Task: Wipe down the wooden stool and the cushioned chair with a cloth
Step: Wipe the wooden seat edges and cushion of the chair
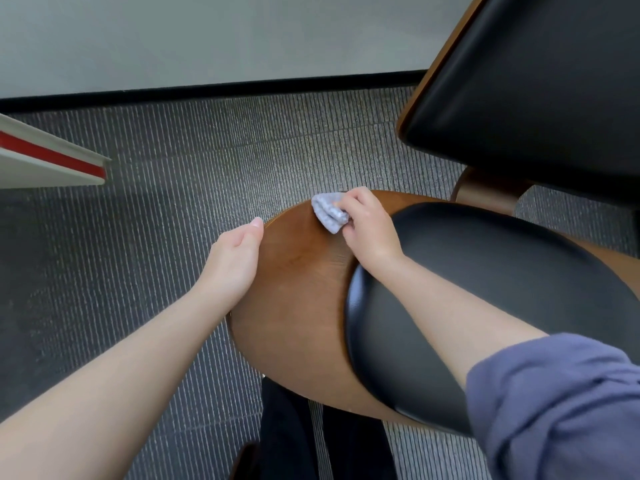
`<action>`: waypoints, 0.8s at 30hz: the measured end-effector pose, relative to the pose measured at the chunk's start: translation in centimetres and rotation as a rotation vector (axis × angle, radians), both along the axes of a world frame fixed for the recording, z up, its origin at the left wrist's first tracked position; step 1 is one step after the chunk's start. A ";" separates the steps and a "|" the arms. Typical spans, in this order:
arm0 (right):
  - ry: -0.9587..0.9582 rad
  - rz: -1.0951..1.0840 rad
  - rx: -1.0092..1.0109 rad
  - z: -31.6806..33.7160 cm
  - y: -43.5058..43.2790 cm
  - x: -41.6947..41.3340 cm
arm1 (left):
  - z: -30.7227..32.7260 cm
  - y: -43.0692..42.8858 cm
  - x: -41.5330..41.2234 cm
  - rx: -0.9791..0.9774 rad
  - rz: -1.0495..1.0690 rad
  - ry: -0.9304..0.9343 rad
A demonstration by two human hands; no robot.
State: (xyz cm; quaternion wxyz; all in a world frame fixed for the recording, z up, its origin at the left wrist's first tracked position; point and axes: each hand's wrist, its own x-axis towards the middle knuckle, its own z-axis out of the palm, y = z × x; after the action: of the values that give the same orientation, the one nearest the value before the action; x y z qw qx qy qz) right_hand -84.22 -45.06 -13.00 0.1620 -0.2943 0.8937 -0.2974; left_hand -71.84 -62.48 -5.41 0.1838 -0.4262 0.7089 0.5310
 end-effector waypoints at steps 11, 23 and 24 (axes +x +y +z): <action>-0.095 0.107 -0.053 1.0 -0.6 2.1 | 0.0 0.7 0.9 -0.045 0.107 -0.051; -0.133 0.123 -0.079 2.2 -0.1 2.9 | 0.0 0.8 0.6 -0.098 0.111 -0.047; -0.157 0.059 -0.064 2.1 -0.2 2.8 | 0.0 0.7 0.6 -0.077 0.130 -0.060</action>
State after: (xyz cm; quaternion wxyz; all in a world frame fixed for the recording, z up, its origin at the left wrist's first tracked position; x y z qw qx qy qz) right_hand -81.44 -45.24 -10.85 0.2309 -0.3014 0.8591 -0.3432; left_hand -71.24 -61.76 -5.45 0.1537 -0.4937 0.6938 0.5013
